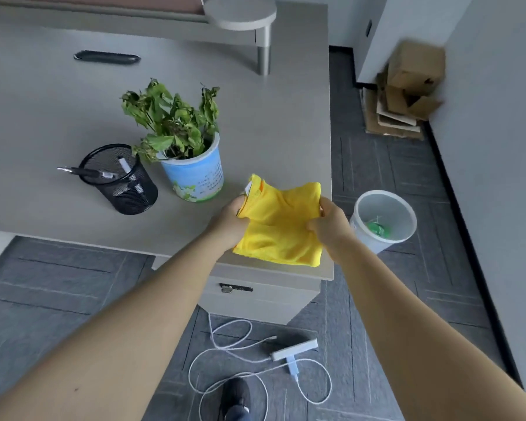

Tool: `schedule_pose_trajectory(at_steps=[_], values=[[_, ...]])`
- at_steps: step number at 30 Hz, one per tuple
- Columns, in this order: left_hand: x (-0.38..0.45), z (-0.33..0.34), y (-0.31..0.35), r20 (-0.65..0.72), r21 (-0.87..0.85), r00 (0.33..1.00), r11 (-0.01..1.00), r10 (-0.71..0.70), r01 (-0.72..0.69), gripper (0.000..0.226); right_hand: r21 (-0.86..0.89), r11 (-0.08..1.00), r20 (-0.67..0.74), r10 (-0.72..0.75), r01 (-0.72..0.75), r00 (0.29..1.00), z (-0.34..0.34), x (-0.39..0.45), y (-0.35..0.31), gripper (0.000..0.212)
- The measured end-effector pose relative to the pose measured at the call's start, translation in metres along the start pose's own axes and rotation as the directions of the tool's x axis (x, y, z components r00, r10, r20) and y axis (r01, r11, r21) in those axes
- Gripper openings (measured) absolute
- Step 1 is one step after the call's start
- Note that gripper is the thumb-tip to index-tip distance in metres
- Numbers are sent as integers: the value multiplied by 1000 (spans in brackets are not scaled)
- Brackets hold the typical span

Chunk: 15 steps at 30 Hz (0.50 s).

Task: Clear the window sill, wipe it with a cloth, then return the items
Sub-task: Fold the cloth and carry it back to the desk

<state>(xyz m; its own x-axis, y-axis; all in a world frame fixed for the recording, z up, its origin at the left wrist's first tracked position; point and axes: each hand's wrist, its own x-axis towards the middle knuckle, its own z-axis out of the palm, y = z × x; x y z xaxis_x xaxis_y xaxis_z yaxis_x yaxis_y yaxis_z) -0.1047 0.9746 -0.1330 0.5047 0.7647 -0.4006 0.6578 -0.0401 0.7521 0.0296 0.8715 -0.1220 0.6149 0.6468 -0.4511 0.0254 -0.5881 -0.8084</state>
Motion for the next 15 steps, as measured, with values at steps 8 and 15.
schedule_pose_trajectory(at_steps=[8, 15], values=[[1, 4, -1, -111, 119, 994, 993, 13, 1, 43, -227, 974, -158, -28, -8, 987, 4, 5, 8, 58], [-41, -17, -20, -313, -69, 950, 997, -1, -22, 41, -273, 933, -78, -264, 234, 961, 35, -26, -12, 61]])
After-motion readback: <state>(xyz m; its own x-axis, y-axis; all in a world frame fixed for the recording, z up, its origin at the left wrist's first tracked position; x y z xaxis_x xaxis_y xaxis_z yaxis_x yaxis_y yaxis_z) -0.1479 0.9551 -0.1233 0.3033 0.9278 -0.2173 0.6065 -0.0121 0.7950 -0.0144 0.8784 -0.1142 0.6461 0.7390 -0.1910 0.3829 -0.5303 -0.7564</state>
